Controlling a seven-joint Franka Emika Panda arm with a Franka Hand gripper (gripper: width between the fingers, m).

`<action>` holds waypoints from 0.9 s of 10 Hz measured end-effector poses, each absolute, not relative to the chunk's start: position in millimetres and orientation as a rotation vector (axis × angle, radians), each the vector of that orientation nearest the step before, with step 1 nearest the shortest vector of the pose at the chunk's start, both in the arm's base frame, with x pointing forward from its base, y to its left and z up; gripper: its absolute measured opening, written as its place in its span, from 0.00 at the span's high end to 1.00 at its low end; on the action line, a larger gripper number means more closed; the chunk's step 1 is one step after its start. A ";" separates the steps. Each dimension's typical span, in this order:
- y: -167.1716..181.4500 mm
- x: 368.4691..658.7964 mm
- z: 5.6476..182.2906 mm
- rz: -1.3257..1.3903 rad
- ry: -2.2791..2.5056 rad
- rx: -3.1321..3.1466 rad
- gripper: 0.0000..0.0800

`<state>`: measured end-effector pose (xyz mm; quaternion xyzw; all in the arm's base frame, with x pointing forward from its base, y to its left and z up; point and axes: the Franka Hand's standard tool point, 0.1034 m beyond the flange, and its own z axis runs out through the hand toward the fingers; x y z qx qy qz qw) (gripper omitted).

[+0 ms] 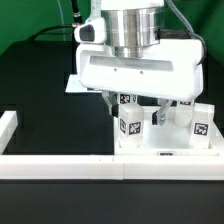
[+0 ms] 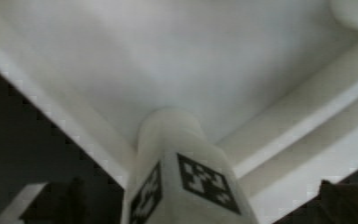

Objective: Assemble square table

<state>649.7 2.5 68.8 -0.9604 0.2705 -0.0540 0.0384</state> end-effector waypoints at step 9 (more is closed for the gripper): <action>-0.8 656.6 72.8 -0.184 -0.356 -3.146 0.19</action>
Offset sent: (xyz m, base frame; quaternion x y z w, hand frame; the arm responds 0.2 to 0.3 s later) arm 0.0100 0.0000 0.0028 -0.0511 -0.0133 -0.2138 0.9754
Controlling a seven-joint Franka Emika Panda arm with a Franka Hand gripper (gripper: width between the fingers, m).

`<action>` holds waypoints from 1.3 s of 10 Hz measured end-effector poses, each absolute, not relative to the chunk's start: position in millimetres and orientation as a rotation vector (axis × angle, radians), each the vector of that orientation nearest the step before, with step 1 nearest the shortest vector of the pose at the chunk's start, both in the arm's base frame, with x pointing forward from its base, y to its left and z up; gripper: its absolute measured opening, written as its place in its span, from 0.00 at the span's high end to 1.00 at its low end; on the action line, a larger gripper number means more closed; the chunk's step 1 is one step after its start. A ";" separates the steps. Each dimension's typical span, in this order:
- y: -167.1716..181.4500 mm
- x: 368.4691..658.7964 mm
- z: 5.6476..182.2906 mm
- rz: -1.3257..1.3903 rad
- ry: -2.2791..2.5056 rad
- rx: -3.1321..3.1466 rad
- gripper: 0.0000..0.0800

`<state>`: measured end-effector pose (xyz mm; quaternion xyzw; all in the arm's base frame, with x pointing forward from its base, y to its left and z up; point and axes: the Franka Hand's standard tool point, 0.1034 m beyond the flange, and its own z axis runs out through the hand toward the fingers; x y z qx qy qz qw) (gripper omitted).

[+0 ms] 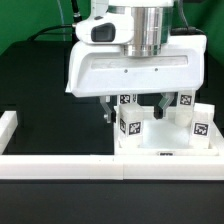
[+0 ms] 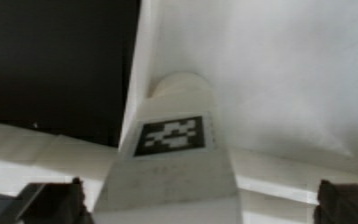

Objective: Assemble square table

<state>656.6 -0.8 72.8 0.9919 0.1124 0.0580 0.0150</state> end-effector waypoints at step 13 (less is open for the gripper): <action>-6.4 656.4 72.1 0.231 -0.434 3.105 0.64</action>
Offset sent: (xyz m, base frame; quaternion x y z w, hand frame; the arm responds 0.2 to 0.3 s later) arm 0.0000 0.0000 0.0000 0.0000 0.0000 0.0000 1.0000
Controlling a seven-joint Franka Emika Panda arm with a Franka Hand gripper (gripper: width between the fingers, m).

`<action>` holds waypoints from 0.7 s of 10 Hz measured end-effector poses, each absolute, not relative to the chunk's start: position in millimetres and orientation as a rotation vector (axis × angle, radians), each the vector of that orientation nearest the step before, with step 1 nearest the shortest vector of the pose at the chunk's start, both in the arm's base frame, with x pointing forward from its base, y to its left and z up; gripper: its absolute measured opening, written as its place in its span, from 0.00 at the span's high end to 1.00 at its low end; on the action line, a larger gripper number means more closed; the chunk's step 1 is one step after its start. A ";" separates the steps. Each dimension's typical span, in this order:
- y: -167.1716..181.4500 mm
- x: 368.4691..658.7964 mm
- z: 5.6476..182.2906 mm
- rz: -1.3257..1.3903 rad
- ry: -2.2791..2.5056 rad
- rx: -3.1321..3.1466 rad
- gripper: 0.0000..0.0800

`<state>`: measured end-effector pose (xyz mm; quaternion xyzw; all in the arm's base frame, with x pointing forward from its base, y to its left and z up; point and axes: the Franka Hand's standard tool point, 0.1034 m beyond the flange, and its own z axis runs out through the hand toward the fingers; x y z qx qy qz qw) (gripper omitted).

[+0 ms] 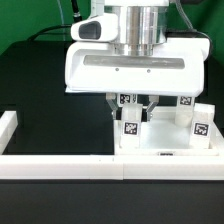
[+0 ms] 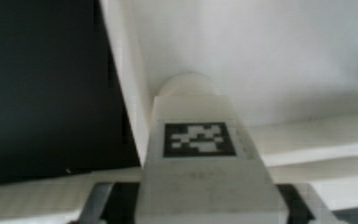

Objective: Assemble square table

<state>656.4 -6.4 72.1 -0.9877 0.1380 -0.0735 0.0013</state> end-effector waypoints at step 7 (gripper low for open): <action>-9.3 656.3 71.9 -0.225 1.491 -2.681 0.64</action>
Offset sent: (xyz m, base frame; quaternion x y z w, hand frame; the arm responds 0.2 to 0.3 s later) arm -0.0078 0.0042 -0.0060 0.0028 -0.0117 0.3308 0.9436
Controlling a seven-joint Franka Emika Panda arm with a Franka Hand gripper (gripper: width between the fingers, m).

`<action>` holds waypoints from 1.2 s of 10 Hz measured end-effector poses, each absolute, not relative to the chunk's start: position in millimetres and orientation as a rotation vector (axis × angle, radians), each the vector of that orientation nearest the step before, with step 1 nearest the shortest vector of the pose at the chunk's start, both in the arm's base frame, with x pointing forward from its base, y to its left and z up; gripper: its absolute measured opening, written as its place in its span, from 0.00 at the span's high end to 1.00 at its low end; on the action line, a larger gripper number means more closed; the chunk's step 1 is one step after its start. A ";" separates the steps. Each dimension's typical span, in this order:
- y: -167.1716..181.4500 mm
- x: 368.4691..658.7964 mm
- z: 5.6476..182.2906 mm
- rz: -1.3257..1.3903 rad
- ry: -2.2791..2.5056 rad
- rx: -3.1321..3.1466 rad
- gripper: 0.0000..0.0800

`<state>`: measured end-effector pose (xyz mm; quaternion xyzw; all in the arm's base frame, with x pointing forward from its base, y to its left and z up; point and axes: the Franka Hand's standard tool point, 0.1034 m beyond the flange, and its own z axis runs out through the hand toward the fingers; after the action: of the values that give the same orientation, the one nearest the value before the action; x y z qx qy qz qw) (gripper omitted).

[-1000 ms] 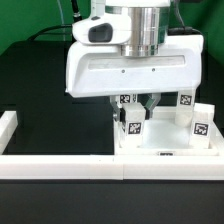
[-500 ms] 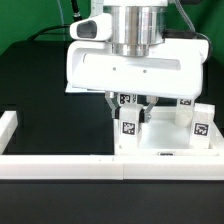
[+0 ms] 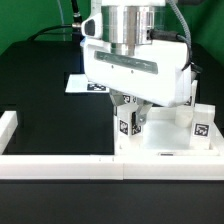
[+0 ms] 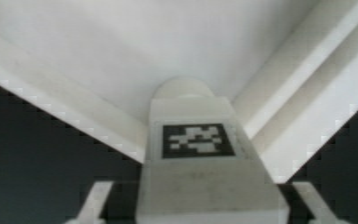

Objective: Assemble square table

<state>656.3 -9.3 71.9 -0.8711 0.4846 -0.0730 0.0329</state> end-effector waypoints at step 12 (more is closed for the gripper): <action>-11.7 656.3 72.2 -0.240 0.883 -2.975 0.19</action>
Offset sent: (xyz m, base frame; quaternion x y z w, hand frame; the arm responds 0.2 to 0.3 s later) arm 0.0000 0.0000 0.0000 0.0000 0.0000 0.0650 0.9979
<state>656.3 -11.7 72.2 -0.9558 0.2835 -0.0769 0.0145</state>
